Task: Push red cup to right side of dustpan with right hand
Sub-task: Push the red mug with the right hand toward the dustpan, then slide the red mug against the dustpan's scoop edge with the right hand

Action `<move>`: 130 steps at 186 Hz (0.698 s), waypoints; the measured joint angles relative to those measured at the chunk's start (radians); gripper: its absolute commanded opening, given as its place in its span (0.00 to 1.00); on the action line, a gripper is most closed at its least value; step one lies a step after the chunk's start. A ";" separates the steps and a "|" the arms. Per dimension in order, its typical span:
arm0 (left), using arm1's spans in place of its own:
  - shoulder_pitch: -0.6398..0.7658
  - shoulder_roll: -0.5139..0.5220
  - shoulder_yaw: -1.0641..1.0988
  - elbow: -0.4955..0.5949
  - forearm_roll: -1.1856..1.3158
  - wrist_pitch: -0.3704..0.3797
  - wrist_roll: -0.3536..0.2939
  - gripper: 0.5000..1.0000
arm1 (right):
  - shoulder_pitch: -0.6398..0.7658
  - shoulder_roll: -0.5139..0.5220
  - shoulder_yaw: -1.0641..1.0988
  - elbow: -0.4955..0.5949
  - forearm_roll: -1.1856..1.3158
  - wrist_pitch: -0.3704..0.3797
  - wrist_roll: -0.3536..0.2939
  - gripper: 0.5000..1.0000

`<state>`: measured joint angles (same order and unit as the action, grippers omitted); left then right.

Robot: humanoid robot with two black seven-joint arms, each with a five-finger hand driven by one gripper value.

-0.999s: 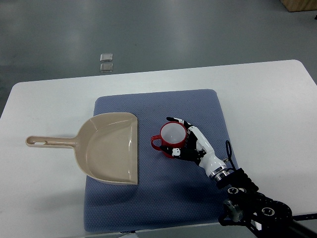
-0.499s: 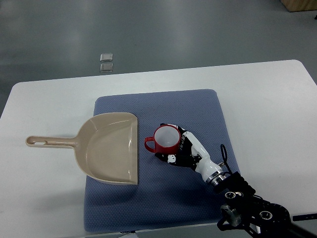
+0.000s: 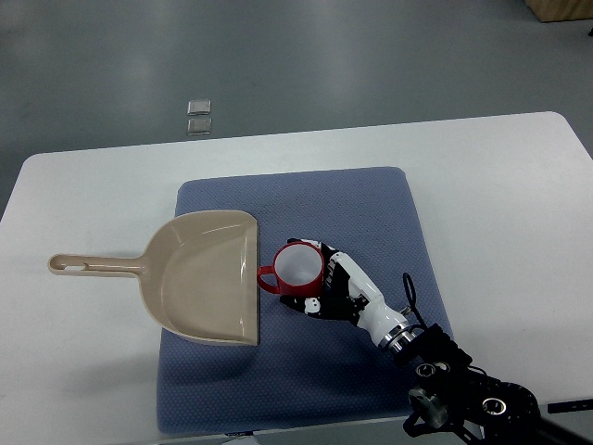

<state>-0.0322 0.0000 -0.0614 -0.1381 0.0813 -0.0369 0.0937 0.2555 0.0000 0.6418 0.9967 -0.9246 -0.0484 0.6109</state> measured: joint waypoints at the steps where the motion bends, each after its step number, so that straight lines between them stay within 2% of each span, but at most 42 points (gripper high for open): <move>1: 0.000 0.000 0.000 0.000 0.000 0.000 0.000 1.00 | 0.000 0.000 0.000 0.000 0.000 0.000 0.000 0.86; 130: 0.000 0.000 0.000 0.000 0.000 0.000 0.000 1.00 | 0.004 0.000 -0.048 0.005 -0.035 0.039 0.000 0.86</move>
<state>-0.0322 0.0000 -0.0614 -0.1381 0.0813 -0.0369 0.0934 0.2591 0.0000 0.5938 1.0014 -0.9596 -0.0095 0.6109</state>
